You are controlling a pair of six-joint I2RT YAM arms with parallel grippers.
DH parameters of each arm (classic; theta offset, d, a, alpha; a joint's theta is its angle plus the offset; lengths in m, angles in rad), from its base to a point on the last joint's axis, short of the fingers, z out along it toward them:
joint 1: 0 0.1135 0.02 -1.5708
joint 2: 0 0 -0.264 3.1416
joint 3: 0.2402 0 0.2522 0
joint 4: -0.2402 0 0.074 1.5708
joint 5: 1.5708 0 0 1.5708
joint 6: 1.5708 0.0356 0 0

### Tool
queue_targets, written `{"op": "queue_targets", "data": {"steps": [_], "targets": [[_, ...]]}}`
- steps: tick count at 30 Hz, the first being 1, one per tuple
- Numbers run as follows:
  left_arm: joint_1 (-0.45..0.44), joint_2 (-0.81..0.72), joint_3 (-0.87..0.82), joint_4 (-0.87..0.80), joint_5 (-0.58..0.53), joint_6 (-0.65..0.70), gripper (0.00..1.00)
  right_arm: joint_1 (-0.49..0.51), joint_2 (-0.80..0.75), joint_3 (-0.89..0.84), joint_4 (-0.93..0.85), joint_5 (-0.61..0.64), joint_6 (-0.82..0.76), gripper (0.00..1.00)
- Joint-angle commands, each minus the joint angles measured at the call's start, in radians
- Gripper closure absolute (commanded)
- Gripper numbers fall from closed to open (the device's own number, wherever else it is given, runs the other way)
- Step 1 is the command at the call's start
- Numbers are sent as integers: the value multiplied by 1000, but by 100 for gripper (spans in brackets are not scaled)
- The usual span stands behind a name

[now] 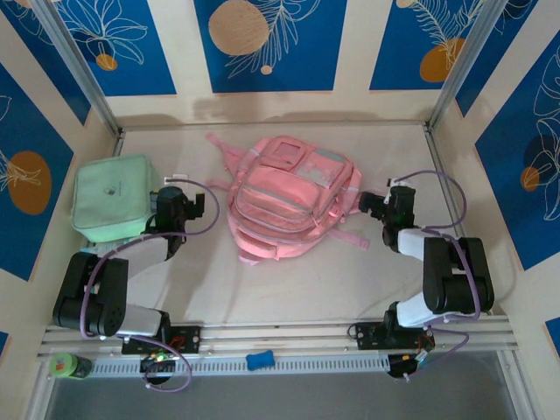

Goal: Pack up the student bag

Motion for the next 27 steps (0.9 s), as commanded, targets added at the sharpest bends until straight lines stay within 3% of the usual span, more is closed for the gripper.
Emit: {"op": "queue_targets", "data": {"steps": [1,3,5,7,9,12,16,20,27], "targets": [[14,-28,-40,144,83,82,1,49,19,-104,339,-134,-143,1],[16,-47,-83,169,126,79,1,51,48,-126,408,-137,-146,1],[21,-21,-112,197,144,77,1,28,45,-66,283,-149,-122,1],[20,26,-151,304,135,91,1,2,44,-66,286,-190,-101,1],[39,47,-170,365,222,73,1,15,46,-68,292,-159,-109,1],[60,123,-146,383,210,46,1,16,46,-68,291,-159,-108,1],[111,180,-179,494,338,24,1,11,46,-66,287,-169,-107,1],[121,173,-147,418,326,2,1,10,46,-66,286,-171,-107,1],[122,175,-156,439,313,3,1,9,49,-59,277,-176,-107,1]]}}
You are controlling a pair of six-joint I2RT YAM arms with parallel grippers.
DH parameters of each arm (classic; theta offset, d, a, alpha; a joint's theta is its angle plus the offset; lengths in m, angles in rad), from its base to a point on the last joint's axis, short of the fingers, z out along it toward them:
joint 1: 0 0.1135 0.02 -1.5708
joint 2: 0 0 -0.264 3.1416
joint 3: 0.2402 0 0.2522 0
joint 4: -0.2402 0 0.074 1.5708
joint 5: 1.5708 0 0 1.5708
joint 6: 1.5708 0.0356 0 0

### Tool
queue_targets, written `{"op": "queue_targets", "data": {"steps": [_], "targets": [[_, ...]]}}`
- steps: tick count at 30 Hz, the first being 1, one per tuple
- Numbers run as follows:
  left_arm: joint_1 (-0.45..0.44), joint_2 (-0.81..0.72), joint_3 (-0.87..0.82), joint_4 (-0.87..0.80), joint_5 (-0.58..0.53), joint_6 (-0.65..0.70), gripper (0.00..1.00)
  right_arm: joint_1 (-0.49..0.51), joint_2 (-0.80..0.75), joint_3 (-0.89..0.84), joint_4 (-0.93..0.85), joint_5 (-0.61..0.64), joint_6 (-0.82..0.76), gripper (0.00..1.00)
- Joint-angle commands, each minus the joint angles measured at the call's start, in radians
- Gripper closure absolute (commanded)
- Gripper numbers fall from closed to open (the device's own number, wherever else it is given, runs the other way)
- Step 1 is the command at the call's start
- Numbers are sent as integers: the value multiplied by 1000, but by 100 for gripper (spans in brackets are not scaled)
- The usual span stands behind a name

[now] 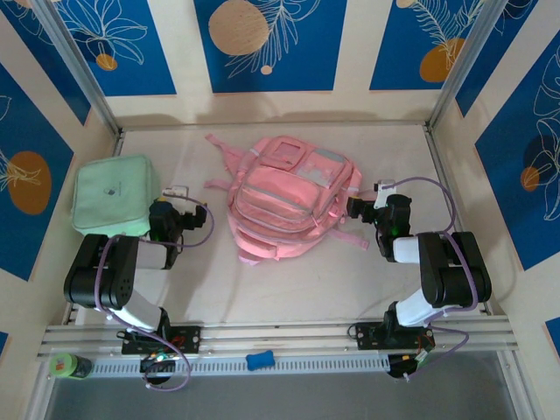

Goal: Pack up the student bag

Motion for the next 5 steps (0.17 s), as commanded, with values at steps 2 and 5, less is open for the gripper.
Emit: {"op": "queue_targets", "data": {"steps": [2,5], "targets": [[11,6,7,44,19,-11,1,-4,4,28,23,-18,-19,1],[11,6,6,44,20,-12,0,-4,-2,21,34,-21,-21,1]]}}
